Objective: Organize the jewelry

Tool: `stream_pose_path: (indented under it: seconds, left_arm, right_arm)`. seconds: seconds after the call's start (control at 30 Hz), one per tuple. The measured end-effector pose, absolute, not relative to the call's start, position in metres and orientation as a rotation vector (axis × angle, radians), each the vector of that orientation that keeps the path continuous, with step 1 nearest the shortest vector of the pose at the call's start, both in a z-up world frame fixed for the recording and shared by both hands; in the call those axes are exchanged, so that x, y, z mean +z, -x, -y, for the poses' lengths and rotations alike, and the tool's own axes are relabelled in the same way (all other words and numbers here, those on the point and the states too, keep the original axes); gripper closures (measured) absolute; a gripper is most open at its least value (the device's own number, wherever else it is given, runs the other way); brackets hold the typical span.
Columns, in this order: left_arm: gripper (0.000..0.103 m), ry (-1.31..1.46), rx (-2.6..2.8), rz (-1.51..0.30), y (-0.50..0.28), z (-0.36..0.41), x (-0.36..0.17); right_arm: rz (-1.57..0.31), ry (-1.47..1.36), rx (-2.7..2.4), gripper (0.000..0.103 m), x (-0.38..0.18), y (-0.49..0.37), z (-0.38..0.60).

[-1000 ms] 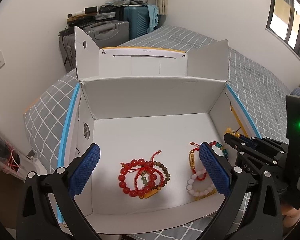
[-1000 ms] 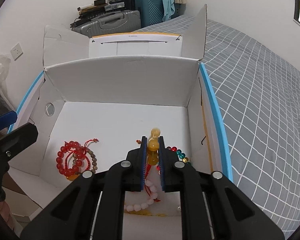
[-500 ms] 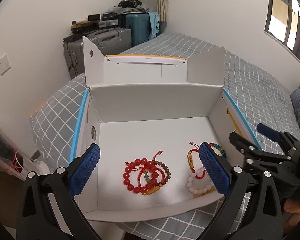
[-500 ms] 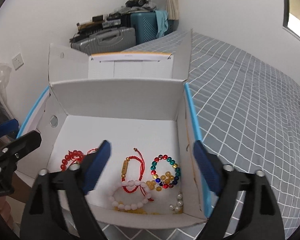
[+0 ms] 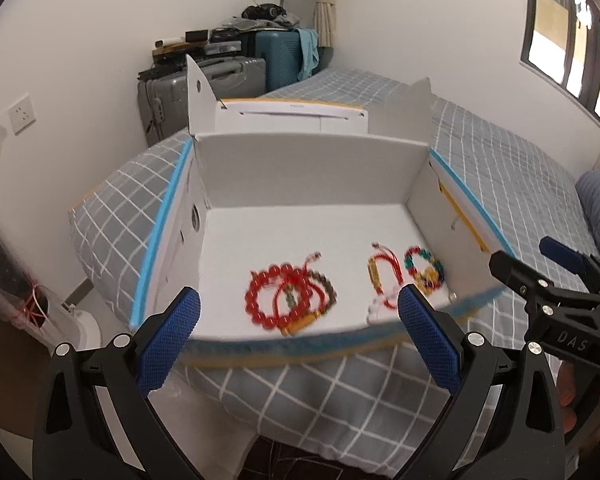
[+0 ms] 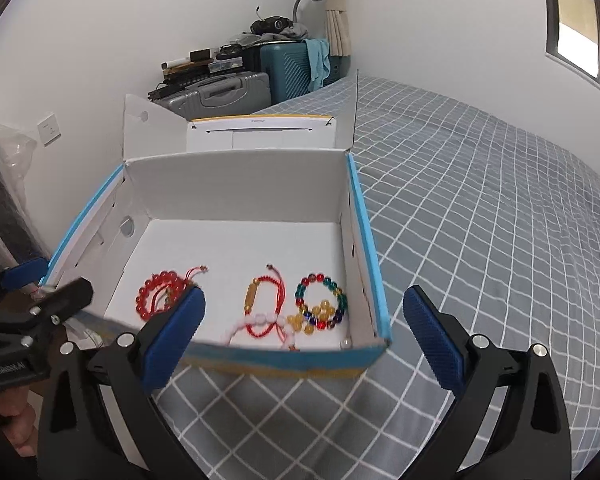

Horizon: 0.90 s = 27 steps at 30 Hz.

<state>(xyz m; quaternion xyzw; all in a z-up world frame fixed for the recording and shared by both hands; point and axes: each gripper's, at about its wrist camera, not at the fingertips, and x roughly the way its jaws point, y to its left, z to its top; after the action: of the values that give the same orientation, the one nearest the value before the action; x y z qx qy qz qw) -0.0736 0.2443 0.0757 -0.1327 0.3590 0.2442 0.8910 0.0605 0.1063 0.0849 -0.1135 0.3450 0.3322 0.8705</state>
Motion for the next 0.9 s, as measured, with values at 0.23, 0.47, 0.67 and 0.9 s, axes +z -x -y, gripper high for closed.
stream_pose_path:
  seconds: [0.23,0.47,0.67,0.9]
  left_arm:
    - [0.006,0.280,0.506,-0.764,0.083,-0.235,0.060]
    - [0.006,0.268,0.519,-0.762,0.085,-0.230,0.056]
    - [0.006,0.276,0.506,-0.774,0.083,-0.231,0.053]
    - [0.006,0.281,0.517,-0.769,0.086,-0.233,0.053]
  right_arm:
    - [-0.723,0.246,0.691,0.008,0.074,-0.043,-0.097]
    - [-0.746,0.245,0.690,0.008,0.064,-0.042,-0.094]
    - [-0.752,0.236,0.685,0.008,0.063,-0.042,-0.092]
    - [-0.753,0.238,0.681,0.008,0.063,-0.043,-0.092]
